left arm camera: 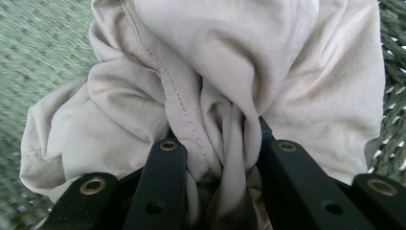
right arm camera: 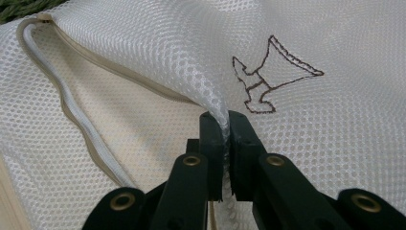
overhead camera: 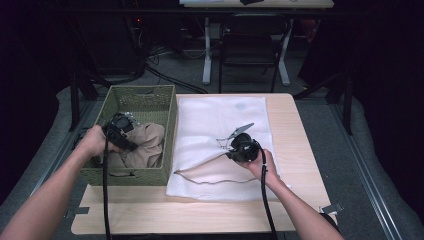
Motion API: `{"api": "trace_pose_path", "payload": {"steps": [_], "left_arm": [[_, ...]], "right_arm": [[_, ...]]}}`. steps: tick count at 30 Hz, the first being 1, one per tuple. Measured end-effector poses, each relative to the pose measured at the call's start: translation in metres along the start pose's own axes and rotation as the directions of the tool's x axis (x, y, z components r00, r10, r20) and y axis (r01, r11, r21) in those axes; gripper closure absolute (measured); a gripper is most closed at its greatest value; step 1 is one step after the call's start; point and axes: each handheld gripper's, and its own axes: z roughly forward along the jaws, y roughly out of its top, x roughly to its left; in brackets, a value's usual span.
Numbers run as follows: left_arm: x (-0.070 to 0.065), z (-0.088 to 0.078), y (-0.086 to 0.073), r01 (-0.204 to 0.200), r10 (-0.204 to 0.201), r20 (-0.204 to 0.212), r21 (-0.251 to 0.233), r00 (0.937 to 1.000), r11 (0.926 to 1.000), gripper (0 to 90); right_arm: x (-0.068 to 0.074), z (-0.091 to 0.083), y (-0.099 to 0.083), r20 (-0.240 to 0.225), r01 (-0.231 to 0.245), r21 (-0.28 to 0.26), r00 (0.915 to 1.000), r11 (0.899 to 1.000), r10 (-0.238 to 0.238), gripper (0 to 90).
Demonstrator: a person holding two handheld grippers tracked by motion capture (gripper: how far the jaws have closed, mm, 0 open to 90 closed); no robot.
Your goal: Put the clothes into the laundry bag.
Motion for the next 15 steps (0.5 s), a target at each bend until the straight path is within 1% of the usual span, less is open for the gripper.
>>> {"api": "trace_pose_path", "payload": {"steps": [1,4,8,10,11,15], "left_arm": [[0.001,-0.004,0.001,-0.01,0.01,-0.008,0.001,0.9999,0.9999,76.5],[0.002,-0.013,0.002,-0.009,0.009,-0.024,-0.012,0.9997,0.9999,76.6],[0.002,-0.024,0.005,-0.008,0.008,-0.04,-0.014,0.9992,0.9999,76.7],[0.003,-0.029,0.006,-0.016,0.016,-0.046,-0.015,0.9988,0.9998,76.7],[0.002,-0.031,0.007,-0.012,0.011,-0.048,-0.016,0.9988,0.9998,76.8],[0.002,-0.04,0.009,-0.022,0.02,-0.065,-0.021,0.9977,0.9996,76.8]], "right_arm": [[0.0,0.0,0.0,0.001,0.001,0.0,1.0,1.0,-0.001,86.1],[0.0,0.0,0.0,-0.001,0.001,0.001,1.0,1.0,-0.001,86.1],[0.0,0.0,0.0,-0.002,0.002,-0.001,1.0,1.0,-0.002,86.1],[0.0,-0.001,0.0,-0.002,0.002,-0.002,1.0,1.0,-0.002,86.1],[-0.001,-0.001,0.0,-0.002,0.008,-0.001,1.0,1.0,-0.008,86.1],[0.0,-0.001,0.0,0.0,0.008,0.001,1.0,1.0,-0.008,86.1]]}}
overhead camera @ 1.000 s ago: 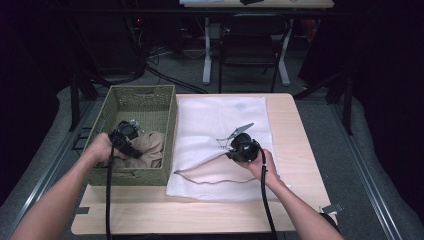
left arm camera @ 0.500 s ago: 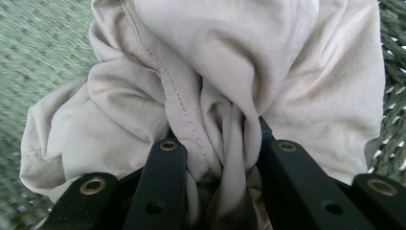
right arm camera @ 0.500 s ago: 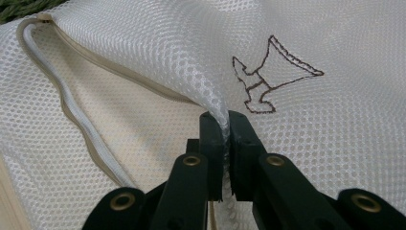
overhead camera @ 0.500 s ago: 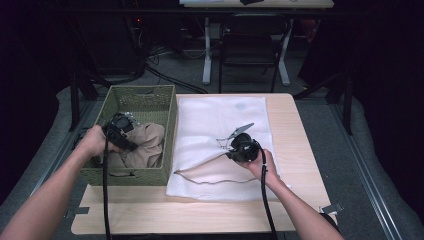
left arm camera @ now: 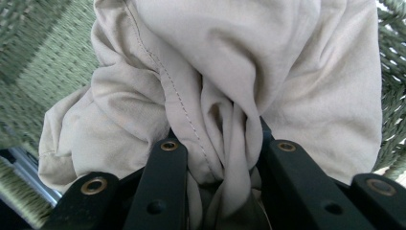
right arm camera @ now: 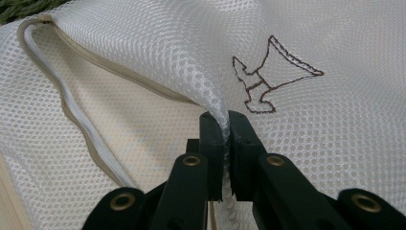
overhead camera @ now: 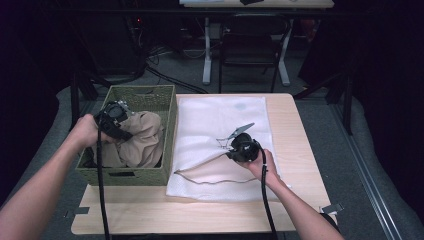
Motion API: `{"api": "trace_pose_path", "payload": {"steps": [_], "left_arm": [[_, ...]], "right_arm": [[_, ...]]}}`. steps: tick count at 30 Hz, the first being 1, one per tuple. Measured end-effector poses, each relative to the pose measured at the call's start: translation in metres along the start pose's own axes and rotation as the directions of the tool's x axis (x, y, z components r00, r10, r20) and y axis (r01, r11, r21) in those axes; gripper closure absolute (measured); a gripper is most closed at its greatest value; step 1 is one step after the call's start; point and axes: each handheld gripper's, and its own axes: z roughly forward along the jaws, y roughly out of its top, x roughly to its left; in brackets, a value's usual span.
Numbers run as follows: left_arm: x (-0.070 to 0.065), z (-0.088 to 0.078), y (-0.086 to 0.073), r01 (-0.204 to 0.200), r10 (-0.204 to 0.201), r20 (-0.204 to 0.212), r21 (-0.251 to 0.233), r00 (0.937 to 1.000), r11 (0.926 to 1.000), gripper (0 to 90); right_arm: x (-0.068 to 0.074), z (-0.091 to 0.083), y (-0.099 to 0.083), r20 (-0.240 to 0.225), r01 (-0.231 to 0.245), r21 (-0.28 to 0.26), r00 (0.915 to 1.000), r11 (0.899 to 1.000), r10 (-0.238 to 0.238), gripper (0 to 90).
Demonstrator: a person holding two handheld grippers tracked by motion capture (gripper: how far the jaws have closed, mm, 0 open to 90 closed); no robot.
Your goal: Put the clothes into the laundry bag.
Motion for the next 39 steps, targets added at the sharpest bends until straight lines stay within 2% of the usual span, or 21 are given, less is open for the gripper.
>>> {"api": "trace_pose_path", "payload": {"steps": [10,20,39], "left_arm": [[0.004,-0.026,0.003,0.003,-0.004,-0.032,-0.013,0.9995,0.9999,77.0],[0.005,-0.045,0.008,0.002,-0.003,-0.052,-0.022,0.9986,0.9998,77.2],[0.004,-0.082,0.024,-0.035,0.032,-0.09,-0.035,0.9954,0.9988,77.3]], "right_arm": [[0.0,0.0,0.0,0.0,-0.001,0.001,1.0,1.0,0.001,86.1],[0.0,0.0,0.0,-0.001,-0.004,-0.001,1.0,1.0,0.004,86.1],[0.0,0.0,0.0,0.002,0.0,-0.002,1.0,1.0,0.0,86.2]]}}
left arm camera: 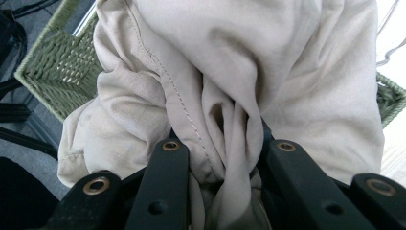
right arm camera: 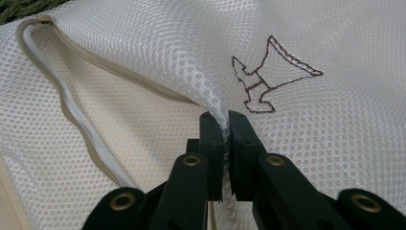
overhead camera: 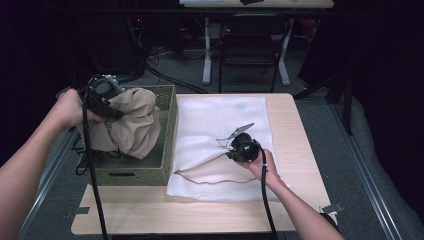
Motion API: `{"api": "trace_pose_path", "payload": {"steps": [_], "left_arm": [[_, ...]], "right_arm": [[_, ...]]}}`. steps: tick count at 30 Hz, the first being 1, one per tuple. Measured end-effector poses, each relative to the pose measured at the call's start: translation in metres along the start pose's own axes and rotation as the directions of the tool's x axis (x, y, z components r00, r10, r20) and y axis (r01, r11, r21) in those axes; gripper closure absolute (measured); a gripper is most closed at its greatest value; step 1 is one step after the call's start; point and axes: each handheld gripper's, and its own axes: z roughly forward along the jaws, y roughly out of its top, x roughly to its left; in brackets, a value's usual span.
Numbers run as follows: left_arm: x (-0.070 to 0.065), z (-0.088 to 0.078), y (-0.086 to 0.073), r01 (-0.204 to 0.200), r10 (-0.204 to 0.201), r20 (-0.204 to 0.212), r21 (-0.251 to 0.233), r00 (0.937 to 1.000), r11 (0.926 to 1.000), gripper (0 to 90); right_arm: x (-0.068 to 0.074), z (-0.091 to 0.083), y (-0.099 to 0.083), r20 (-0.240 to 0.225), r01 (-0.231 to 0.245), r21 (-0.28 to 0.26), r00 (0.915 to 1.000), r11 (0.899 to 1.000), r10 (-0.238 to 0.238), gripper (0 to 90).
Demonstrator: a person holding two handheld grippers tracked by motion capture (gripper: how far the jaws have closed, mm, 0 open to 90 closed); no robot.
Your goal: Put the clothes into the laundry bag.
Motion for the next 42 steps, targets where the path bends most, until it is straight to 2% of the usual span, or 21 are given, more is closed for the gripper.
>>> {"api": "trace_pose_path", "payload": {"steps": [8,11,16,26,42], "left_arm": [[0.0,-0.015,0.004,-0.007,0.007,-0.018,-0.012,0.9998,0.9999,77.4],[-0.001,-0.02,0.005,0.002,-0.003,-0.017,-0.023,0.9998,0.9997,77.4],[-0.002,-0.028,0.007,-0.009,0.008,-0.024,-0.022,0.9997,0.9997,77.5],[-0.005,-0.042,0.012,-0.013,0.012,-0.02,-0.044,0.9997,0.9989,77.5],[-0.015,-0.059,0.027,-0.047,0.046,-0.007,-0.075,0.9989,0.9961,77.6]], "right_arm": [[0.0,0.0,0.0,-0.001,-0.001,-0.001,1.0,1.0,0.001,86.2],[0.0,0.0,0.0,0.0,-0.001,0.001,1.0,1.0,0.001,86.2],[0.0,0.0,0.0,-0.001,-0.002,0.0,1.0,1.0,0.002,86.2],[-0.001,0.0,0.0,-0.002,0.001,-0.001,1.0,1.0,-0.001,86.2],[-0.001,0.0,0.0,-0.001,0.002,-0.004,1.0,1.0,-0.002,86.3]]}}
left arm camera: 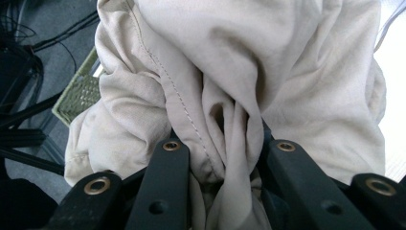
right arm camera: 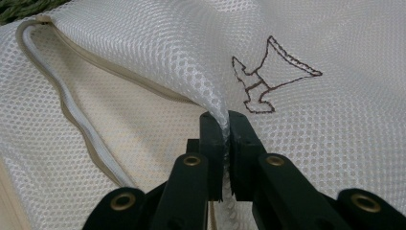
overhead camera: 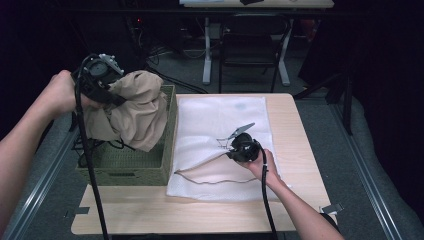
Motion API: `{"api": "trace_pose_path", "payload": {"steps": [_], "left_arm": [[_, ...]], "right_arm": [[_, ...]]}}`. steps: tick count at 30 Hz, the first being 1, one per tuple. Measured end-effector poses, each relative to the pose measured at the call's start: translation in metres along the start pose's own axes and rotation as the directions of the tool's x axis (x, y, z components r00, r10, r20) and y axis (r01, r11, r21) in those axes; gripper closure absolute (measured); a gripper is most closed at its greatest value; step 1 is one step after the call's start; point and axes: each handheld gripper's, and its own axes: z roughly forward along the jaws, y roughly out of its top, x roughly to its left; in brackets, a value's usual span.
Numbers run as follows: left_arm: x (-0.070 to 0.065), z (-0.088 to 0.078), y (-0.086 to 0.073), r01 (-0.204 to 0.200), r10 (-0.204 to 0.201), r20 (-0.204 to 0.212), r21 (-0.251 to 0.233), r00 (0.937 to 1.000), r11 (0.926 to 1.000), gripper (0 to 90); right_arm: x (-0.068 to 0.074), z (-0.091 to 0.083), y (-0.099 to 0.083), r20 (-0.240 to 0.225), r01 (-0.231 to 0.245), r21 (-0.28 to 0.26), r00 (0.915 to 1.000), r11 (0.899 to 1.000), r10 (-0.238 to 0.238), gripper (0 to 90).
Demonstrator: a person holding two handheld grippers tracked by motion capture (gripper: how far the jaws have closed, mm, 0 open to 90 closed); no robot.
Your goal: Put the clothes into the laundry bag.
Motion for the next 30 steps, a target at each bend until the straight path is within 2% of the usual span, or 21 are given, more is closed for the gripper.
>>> {"api": "trace_pose_path", "payload": {"steps": [6,18,22,30], "left_arm": [[-0.002,-0.005,0.006,-0.017,0.017,0.003,-0.007,0.9998,0.9998,77.6],[-0.005,-0.006,0.02,-0.041,0.041,0.035,-0.001,0.9985,0.9992,77.7],[-0.005,-0.012,0.029,-0.058,0.058,0.05,-0.007,0.997,0.9983,77.8],[-0.013,-0.022,0.051,-0.118,0.115,0.058,0.036,0.9916,0.9924,77.8]], "right_arm": [[0.0,0.0,0.0,0.001,-0.001,0.0,1.0,1.0,0.001,86.3],[0.0,0.0,0.0,0.003,-0.002,-0.002,1.0,1.0,0.002,86.3],[0.0,0.0,0.0,0.002,-0.003,-0.002,1.0,1.0,0.003,86.3],[0.0,0.0,0.0,0.005,-0.008,-0.002,1.0,1.0,0.008,86.2]]}}
